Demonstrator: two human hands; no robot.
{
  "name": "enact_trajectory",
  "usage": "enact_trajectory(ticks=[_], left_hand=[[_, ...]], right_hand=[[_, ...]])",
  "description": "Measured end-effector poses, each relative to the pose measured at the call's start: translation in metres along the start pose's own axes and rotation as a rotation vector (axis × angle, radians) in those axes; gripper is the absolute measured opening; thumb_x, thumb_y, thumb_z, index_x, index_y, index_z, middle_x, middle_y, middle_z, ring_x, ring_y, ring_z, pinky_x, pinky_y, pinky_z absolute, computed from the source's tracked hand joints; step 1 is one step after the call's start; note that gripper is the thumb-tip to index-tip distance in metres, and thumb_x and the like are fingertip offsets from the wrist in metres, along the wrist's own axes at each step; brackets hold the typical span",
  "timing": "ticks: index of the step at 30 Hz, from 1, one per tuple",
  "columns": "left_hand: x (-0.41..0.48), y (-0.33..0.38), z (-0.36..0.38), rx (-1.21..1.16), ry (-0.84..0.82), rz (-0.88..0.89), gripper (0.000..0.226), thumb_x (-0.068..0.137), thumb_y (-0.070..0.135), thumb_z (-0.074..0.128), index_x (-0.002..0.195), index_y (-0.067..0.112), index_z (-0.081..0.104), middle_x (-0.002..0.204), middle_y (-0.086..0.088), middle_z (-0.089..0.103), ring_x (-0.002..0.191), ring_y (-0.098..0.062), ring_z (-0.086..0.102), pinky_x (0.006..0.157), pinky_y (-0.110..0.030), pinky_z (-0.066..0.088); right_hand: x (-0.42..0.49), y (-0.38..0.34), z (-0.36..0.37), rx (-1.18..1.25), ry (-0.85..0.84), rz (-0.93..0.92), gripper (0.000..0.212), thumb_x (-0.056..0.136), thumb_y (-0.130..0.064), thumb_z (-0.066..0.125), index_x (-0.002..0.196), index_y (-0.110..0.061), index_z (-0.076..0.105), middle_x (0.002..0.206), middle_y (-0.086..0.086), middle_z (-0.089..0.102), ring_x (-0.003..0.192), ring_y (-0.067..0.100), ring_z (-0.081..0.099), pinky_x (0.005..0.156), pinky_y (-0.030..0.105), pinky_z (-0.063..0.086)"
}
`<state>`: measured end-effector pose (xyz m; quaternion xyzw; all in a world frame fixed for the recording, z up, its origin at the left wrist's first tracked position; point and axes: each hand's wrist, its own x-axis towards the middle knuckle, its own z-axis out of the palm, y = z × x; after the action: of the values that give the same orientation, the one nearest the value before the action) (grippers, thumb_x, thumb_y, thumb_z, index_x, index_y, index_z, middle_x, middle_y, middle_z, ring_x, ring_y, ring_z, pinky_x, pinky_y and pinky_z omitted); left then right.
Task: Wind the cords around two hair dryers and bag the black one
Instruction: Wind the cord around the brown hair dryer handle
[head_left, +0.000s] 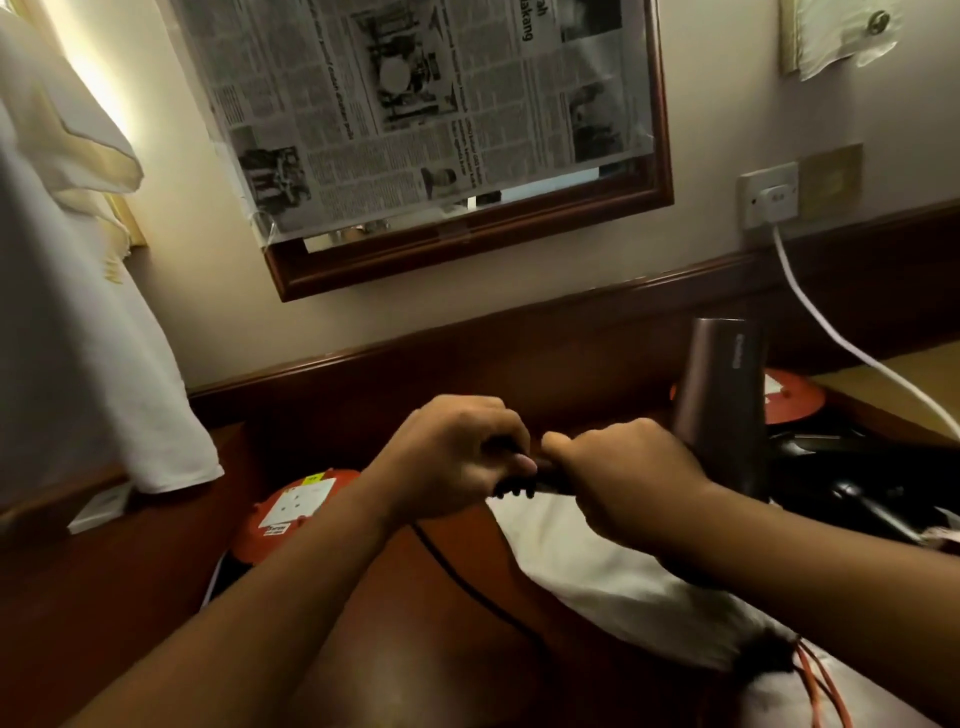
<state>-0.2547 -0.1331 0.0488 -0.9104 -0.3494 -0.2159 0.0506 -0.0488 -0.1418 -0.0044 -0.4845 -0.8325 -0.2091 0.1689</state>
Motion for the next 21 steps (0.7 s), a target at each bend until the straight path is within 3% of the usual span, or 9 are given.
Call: enact_trajectory(ticks=[3, 7, 13, 16, 18, 19, 21], left_hand=[[0.002, -0.015, -0.01, -0.389, -0.071, -0.108, 0.006, 0.085, 0.009, 0.08, 0.091, 0.009, 0.08, 0.09, -0.004, 0.07, 0.071, -0.014, 0.071, 0.061, -0.024, 0.057], [0.003, -0.023, -0.007, -0.65, -0.144, -0.168, 0.008, 0.088, 0.006, 0.075, 0.094, 0.003, 0.079, 0.095, -0.011, 0.073, 0.085, -0.021, 0.071, 0.079, -0.032, 0.058], [0.001, -0.029, 0.008, -1.012, -0.119, -0.28, 0.009, 0.087, 0.009, 0.072, 0.092, 0.004, 0.078, 0.089, -0.014, 0.073, 0.085, -0.023, 0.07, 0.078, -0.032, 0.056], [-0.005, -0.011, 0.019, -1.038, -0.048, -0.338, 0.017, 0.095, 0.008, 0.062, 0.087, 0.008, 0.077, 0.08, -0.002, 0.074, 0.073, -0.011, 0.07, 0.068, -0.02, 0.055], [-0.01, 0.004, 0.031, -0.94, -0.056, -0.439, 0.047, 0.1, -0.007, 0.046, 0.071, 0.017, 0.074, 0.06, 0.009, 0.069, 0.056, 0.003, 0.061, 0.058, -0.01, 0.048], [-0.015, 0.011, 0.037, -0.931, -0.078, -0.509, 0.051, 0.102, -0.007, 0.041, 0.069, 0.018, 0.071, 0.055, 0.01, 0.065, 0.052, 0.004, 0.059, 0.058, -0.01, 0.049], [-0.017, 0.017, 0.051, -0.913, -0.098, -0.566, 0.029, 0.107, 0.015, 0.043, 0.093, 0.016, 0.068, 0.069, 0.005, 0.068, 0.066, -0.007, 0.067, 0.08, -0.03, 0.06]], right_hand=[[-0.004, 0.001, -0.005, -0.02, 0.031, -0.084, 0.026, 0.09, -0.025, 0.055, 0.114, -0.031, 0.046, 0.08, -0.004, 0.063, 0.062, 0.023, 0.059, 0.048, 0.031, 0.037], [-0.012, 0.009, -0.012, -0.054, 0.113, -0.161, 0.023, 0.082, -0.029, 0.063, 0.102, -0.031, 0.05, 0.067, -0.005, 0.059, 0.048, 0.02, 0.054, 0.041, 0.028, 0.034], [-0.016, 0.013, -0.021, -0.035, 0.148, -0.236, 0.023, 0.08, -0.029, 0.064, 0.099, -0.03, 0.051, 0.064, -0.005, 0.057, 0.044, 0.019, 0.052, 0.039, 0.03, 0.043], [-0.017, 0.018, -0.033, -0.031, 0.155, -0.199, 0.026, 0.081, -0.035, 0.062, 0.102, -0.031, 0.048, 0.069, -0.006, 0.059, 0.049, 0.019, 0.056, 0.041, 0.027, 0.037], [-0.017, 0.016, -0.038, -0.024, 0.136, -0.152, 0.029, 0.082, -0.038, 0.06, 0.106, -0.033, 0.044, 0.076, -0.007, 0.061, 0.057, 0.019, 0.06, 0.046, 0.028, 0.036], [-0.017, 0.014, -0.04, -0.015, 0.125, -0.127, 0.03, 0.084, -0.039, 0.059, 0.109, -0.033, 0.042, 0.08, -0.007, 0.062, 0.061, 0.02, 0.061, 0.048, 0.03, 0.037], [-0.015, 0.012, -0.04, 0.032, 0.127, -0.064, 0.032, 0.088, -0.041, 0.058, 0.113, -0.033, 0.04, 0.083, -0.007, 0.062, 0.064, 0.018, 0.061, 0.051, 0.03, 0.041]])
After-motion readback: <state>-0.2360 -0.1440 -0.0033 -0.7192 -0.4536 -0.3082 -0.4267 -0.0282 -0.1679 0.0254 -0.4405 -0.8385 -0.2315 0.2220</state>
